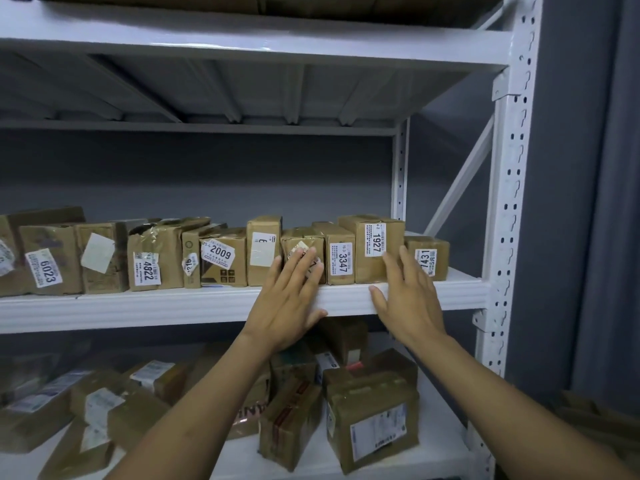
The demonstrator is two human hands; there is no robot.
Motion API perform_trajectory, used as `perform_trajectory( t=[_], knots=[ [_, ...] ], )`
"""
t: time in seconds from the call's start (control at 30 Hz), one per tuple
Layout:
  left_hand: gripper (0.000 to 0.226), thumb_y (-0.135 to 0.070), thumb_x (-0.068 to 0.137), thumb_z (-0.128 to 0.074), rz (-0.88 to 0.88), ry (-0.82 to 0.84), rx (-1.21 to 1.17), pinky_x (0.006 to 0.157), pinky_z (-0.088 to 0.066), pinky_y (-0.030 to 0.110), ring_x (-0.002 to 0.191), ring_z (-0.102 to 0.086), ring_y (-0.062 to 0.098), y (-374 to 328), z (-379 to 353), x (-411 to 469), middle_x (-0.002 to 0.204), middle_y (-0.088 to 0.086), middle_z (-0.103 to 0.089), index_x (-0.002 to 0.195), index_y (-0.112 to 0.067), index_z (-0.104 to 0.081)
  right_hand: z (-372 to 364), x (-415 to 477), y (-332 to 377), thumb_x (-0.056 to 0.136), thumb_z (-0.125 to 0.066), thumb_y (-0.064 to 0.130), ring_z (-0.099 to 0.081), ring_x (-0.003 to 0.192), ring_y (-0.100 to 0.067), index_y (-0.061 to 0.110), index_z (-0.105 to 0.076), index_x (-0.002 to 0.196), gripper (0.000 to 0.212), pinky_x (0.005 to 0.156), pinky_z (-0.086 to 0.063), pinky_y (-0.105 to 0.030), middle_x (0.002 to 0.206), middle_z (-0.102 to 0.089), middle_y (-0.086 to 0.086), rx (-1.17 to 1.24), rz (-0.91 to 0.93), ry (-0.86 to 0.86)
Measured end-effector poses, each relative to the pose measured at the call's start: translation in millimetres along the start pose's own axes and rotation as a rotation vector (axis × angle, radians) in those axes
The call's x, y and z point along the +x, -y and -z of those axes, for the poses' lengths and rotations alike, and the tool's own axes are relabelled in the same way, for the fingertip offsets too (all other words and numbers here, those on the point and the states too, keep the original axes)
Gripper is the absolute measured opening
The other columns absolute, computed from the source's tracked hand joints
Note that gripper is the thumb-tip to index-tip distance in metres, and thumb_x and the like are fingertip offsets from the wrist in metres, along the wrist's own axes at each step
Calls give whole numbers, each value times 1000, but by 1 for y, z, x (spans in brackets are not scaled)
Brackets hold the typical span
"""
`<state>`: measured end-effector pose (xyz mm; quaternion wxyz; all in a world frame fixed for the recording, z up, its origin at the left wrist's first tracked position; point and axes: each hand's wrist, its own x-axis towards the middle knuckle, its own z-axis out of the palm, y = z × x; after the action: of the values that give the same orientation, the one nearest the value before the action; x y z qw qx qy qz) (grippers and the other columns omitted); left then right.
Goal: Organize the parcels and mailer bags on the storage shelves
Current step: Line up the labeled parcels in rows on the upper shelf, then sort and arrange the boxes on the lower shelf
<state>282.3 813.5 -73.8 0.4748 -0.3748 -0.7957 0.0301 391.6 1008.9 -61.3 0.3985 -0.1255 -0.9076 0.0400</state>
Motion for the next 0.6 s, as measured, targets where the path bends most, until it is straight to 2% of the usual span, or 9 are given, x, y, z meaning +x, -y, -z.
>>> perform_trajectory(
  t=[0.13, 0.3, 0.37, 0.47, 0.6],
  knots=[
    [59, -40, 90, -55, -1, -64, -138, 114, -30, 50, 141, -31, 30, 1, 11, -29, 151, 14, -37, 141, -13, -42, 5, -22, 37, 90, -58, 30, -41, 133, -26, 16, -49, 134, 47, 102, -42, -44, 147, -41, -8, 38, 124, -71],
    [50, -31, 85, -65, 28, -63, -189, 106, -40, 44, 128, -46, 29, 24, 16, -83, 139, 13, -50, 129, -11, -54, -7, -51, 101, 81, -66, 22, -58, 113, -28, 12, -67, 113, 33, 82, -52, -41, 125, -62, -9, 152, 254, -125],
    [49, -31, 85, -65, 53, -14, -190, 103, -42, 42, 125, -48, 28, 40, 15, -107, 137, 11, -52, 129, -11, -56, -15, -60, 129, 86, -64, 25, -57, 116, -26, 14, -66, 118, 34, 85, -51, -38, 127, -61, -7, 198, 258, -67],
    [51, -32, 83, -68, 140, 126, -196, 97, -47, 43, 122, -52, 28, 72, 13, -144, 134, 11, -55, 129, -12, -58, -32, -71, 169, 94, -52, 34, -45, 127, -18, 21, -55, 133, 41, 95, -43, -34, 139, -50, 2, 194, 274, 107],
    [51, -34, 86, -63, 284, 320, -174, 100, -41, 43, 127, -46, 30, 120, 13, -208, 141, 11, -47, 132, -14, -55, -65, -87, 221, 95, -51, 41, -38, 131, -15, 25, -50, 136, 44, 101, -38, -31, 143, -45, 4, 191, 236, 290]
  ],
)
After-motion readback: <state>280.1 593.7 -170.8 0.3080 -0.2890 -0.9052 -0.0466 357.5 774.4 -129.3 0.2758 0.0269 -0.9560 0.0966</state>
